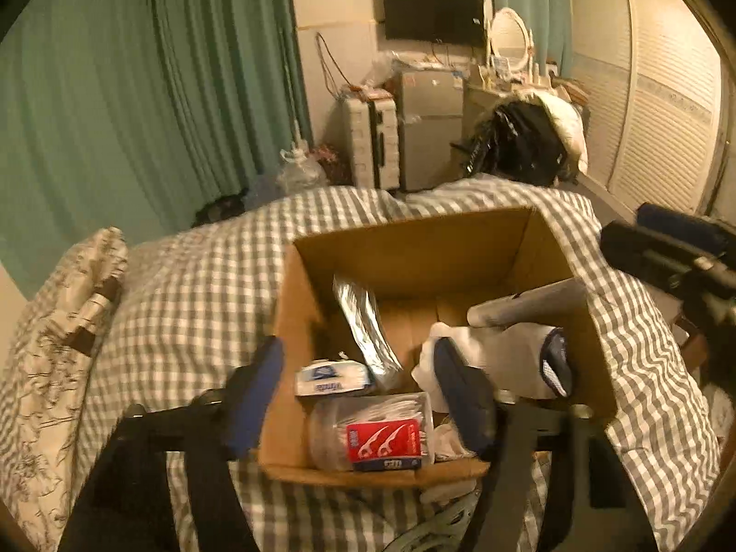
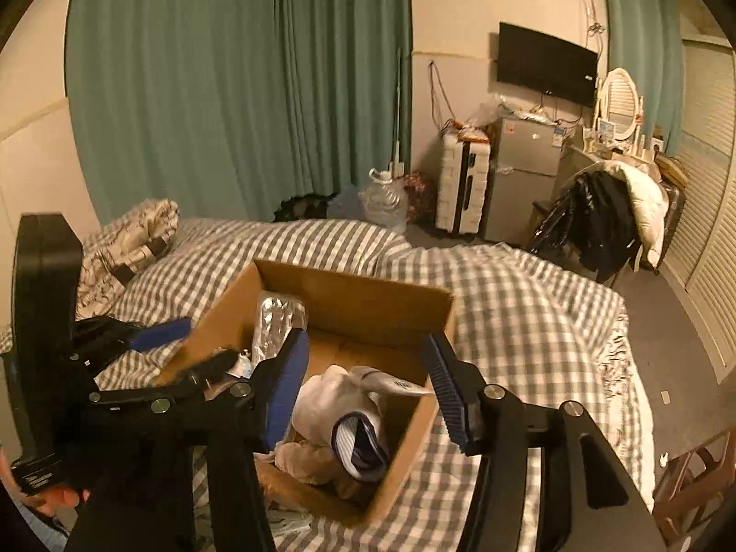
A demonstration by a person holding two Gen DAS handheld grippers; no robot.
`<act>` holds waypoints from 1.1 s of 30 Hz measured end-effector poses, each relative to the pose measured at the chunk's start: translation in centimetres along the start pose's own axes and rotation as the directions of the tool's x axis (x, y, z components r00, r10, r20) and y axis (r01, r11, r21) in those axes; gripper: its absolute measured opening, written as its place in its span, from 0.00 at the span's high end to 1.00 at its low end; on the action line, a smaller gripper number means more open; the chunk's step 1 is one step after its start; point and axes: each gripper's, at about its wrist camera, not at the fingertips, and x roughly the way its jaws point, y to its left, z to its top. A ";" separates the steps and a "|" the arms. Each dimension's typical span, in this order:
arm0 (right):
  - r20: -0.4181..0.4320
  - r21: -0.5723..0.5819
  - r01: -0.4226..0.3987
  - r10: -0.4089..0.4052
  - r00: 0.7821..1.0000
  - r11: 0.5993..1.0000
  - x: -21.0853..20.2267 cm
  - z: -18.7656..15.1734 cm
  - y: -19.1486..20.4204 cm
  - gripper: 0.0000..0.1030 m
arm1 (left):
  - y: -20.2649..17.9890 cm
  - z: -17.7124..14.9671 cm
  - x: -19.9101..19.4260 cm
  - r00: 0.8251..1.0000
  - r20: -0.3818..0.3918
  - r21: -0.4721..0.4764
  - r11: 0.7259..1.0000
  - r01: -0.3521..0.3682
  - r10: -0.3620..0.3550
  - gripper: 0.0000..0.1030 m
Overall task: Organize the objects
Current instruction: 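Drop the blister card and white tube into the box, opening both grippers, then grasp the pale green hanger with the left gripper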
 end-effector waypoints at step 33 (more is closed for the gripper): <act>-0.029 -0.073 0.181 -0.184 0.983 0.981 -12.3 -9.6 3.1 0.00 | 0.5 -9.8 -11.1 0.999 0.043 -0.124 0.992 0.021 -0.016 0.00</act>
